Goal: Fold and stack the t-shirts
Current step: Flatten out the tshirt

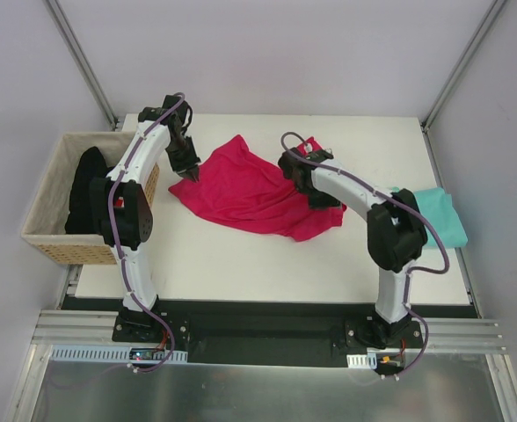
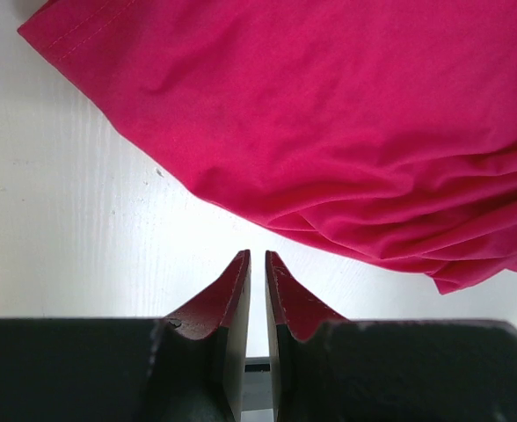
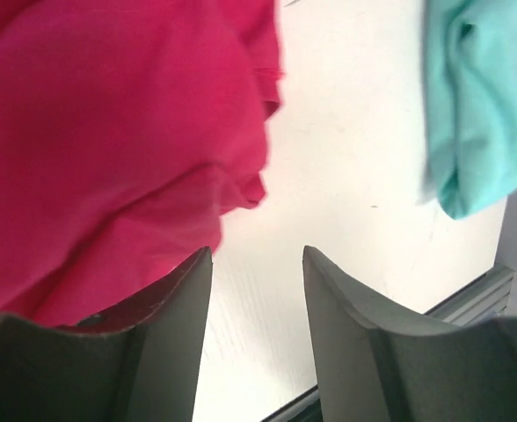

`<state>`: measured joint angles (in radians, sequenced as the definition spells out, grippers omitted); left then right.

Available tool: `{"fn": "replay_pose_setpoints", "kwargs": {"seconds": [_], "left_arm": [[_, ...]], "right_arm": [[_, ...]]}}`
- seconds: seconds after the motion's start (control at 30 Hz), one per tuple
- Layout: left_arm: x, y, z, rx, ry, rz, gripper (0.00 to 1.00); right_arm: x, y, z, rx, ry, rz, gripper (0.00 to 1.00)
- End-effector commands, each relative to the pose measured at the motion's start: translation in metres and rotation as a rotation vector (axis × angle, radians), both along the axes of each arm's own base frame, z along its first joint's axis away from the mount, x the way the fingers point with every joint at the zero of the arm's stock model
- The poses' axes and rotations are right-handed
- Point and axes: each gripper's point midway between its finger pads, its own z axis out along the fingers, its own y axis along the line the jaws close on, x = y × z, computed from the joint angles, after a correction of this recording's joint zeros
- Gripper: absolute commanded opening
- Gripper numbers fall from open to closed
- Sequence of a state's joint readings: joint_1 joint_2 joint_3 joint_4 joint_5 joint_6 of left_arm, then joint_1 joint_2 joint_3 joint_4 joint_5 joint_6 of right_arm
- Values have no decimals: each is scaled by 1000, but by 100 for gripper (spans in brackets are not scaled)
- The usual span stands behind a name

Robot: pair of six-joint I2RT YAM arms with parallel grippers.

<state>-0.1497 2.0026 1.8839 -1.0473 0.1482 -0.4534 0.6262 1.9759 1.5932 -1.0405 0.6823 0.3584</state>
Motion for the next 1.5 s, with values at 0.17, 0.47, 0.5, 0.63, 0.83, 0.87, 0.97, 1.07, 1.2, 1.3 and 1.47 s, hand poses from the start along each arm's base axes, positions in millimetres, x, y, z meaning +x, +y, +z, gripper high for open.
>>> {"fn": "replay_pose_setpoints", "kwargs": {"seconds": [0.17, 0.47, 0.5, 0.63, 0.83, 0.87, 0.97, 1.07, 1.2, 1.3, 1.47], "left_arm": [[3, -8, 26, -21, -52, -14, 12], [0, -3, 21, 5, -37, -12, 11], [0, -3, 21, 8, -37, -12, 12], [1, -3, 20, 8, -33, -10, 12], [2, -2, 19, 14, -30, -7, 12], [1, -1, 19, 21, -30, -8, 12], [1, 0, 18, 27, -24, -10, 12], [2, 0, 18, 28, -19, -10, 11], [6, -1, 21, 27, -26, -12, 12], [7, -1, 21, 26, -22, -12, 12], [7, 2, 21, 46, -20, -12, 12]], "right_arm": [[-27, -15, 16, 29, -77, -73, 45], [-35, -3, -19, 68, -11, -62, 44], [-33, -1, -20, 72, -14, -60, 44], [-31, 2, -32, 77, 14, -50, 44], [-29, 3, -50, 132, 32, -73, 43], [-27, 6, -52, 160, 27, -78, 43], [-25, -2, -56, 166, 33, -98, 43], [-20, -4, -56, 171, 28, -102, 43], [-17, -7, -61, 176, 35, -108, 39], [-16, -8, -67, 183, 47, -115, 34], [-15, -5, -76, 199, 52, -115, 27]]}}
